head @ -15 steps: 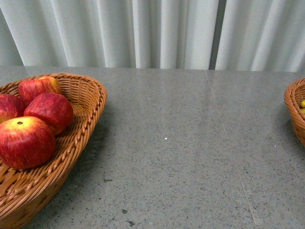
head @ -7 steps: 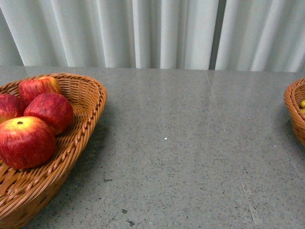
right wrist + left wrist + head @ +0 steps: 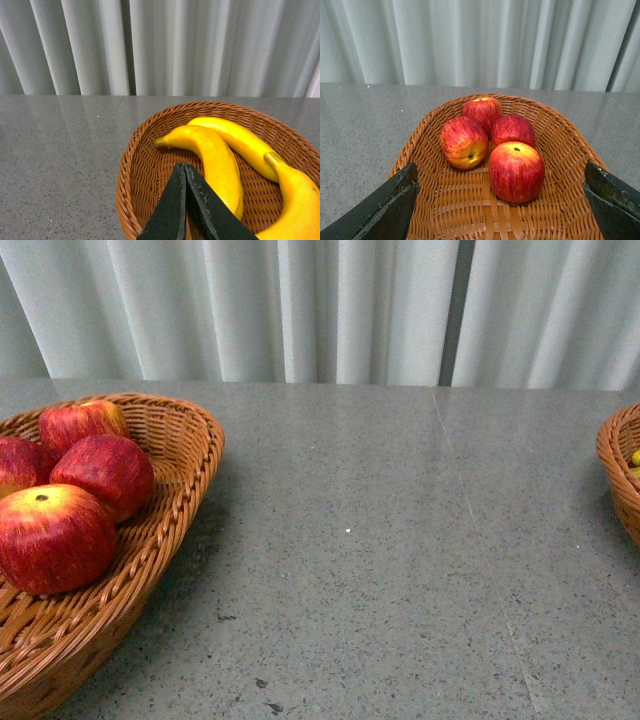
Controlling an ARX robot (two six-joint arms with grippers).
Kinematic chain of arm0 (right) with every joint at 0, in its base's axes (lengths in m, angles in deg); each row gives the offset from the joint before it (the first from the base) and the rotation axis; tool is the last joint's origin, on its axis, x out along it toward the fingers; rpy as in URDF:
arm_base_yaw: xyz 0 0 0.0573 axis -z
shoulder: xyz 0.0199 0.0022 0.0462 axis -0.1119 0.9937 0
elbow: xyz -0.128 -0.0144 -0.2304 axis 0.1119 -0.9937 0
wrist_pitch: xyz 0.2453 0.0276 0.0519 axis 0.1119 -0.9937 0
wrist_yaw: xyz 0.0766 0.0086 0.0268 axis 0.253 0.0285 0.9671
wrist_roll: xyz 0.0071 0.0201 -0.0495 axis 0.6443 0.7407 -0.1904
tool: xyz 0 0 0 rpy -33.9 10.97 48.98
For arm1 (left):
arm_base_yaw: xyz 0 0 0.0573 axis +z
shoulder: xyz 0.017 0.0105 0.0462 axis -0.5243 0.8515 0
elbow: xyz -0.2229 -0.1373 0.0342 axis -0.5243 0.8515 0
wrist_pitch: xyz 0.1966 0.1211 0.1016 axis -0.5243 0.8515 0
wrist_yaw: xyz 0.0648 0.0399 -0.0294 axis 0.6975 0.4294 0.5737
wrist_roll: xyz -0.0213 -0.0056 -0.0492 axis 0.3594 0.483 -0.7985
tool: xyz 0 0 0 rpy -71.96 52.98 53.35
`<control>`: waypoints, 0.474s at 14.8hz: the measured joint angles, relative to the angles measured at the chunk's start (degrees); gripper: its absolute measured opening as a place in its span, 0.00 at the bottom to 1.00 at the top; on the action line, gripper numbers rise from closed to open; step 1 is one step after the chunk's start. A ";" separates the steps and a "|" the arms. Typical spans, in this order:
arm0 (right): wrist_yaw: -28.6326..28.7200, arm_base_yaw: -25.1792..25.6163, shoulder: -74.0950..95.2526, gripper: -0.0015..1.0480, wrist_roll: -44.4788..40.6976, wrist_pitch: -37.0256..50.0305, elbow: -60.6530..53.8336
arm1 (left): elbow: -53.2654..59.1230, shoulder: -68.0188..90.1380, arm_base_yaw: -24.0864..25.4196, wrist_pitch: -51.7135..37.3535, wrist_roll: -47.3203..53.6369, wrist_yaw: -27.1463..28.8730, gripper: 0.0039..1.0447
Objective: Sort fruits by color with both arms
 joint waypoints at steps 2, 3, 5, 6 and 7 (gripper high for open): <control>-0.02 0.00 -9.62 0.02 0.00 -10.45 0.02 | 0.00 0.00 0.00 -0.07 0.00 0.02 0.94; 0.00 0.00 -9.70 0.12 -0.02 -10.21 0.02 | 0.00 0.00 0.00 0.00 0.02 0.00 0.94; 0.00 0.00 -9.68 0.58 -0.02 -10.21 0.02 | -0.02 0.00 0.00 0.00 0.02 0.00 0.94; 0.00 0.00 -9.68 0.68 -0.02 -10.23 0.02 | 0.00 0.00 0.00 0.00 0.02 0.00 0.94; 0.00 0.00 -9.68 0.77 -0.02 -10.21 0.02 | -0.02 0.00 0.00 0.00 0.00 0.00 0.94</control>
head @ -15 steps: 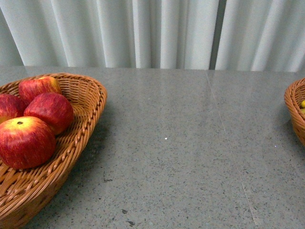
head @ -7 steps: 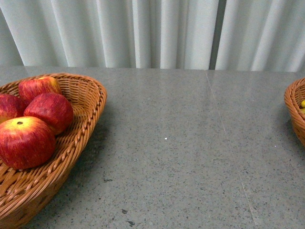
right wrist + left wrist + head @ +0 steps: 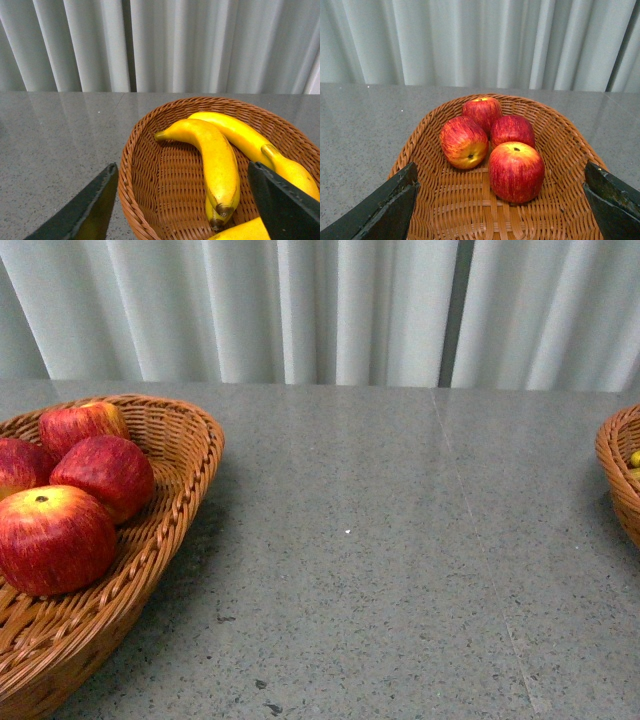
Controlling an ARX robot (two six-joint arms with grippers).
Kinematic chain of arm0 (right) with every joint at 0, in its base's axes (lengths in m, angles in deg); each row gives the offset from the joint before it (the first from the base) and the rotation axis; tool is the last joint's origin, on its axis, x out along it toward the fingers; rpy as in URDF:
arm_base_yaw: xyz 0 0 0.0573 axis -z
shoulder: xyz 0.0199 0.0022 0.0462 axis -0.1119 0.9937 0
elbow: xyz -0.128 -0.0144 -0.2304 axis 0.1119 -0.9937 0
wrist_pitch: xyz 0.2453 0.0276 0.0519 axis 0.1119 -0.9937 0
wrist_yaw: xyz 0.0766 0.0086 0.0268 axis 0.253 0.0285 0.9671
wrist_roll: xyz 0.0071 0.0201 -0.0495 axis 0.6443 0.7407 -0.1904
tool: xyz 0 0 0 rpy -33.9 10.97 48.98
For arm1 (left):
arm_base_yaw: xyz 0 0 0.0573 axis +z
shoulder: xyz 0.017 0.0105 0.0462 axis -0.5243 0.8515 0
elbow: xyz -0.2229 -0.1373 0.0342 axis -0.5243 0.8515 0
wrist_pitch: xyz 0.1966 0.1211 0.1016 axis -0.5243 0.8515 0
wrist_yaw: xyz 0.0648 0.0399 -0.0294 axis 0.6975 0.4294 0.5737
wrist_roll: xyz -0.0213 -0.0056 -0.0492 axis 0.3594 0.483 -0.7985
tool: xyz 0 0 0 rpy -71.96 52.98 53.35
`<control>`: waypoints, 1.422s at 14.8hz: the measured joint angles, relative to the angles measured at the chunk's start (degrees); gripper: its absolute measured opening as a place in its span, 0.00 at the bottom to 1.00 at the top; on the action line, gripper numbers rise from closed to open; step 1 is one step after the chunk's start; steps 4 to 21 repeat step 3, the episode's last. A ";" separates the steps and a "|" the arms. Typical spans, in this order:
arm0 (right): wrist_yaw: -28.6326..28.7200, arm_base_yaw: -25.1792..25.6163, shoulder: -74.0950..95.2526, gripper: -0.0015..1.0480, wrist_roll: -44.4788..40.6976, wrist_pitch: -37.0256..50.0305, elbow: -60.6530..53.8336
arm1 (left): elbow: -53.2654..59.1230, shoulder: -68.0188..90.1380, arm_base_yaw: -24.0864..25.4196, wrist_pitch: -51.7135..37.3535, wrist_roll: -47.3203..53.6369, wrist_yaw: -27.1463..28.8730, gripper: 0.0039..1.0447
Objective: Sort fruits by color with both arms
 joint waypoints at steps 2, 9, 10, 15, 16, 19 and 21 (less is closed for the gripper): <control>0.00 0.00 0.00 0.96 0.02 -0.02 0.00 | 0.02 0.00 0.00 0.00 0.00 0.00 0.94; 0.00 0.00 -0.02 0.93 0.00 -0.02 0.00 | 0.02 0.00 0.00 0.00 0.00 0.00 0.94; 0.00 0.00 -0.02 0.93 0.00 -0.02 0.00 | 0.02 0.00 0.00 0.00 0.00 0.00 0.94; 0.00 0.00 -0.02 0.93 0.00 -0.02 0.00 | 0.02 0.00 0.00 0.00 0.00 0.00 0.94; 0.00 0.00 -0.02 0.93 0.00 -0.02 0.00 | 0.02 0.00 0.00 0.00 0.00 0.00 0.94; 0.00 0.00 -0.02 0.93 0.00 -0.02 0.00 | 0.02 0.00 0.00 0.00 0.00 0.00 0.94; 0.00 0.00 -0.02 0.93 0.00 -0.02 0.00 | 0.02 0.00 0.00 0.00 0.00 0.00 0.94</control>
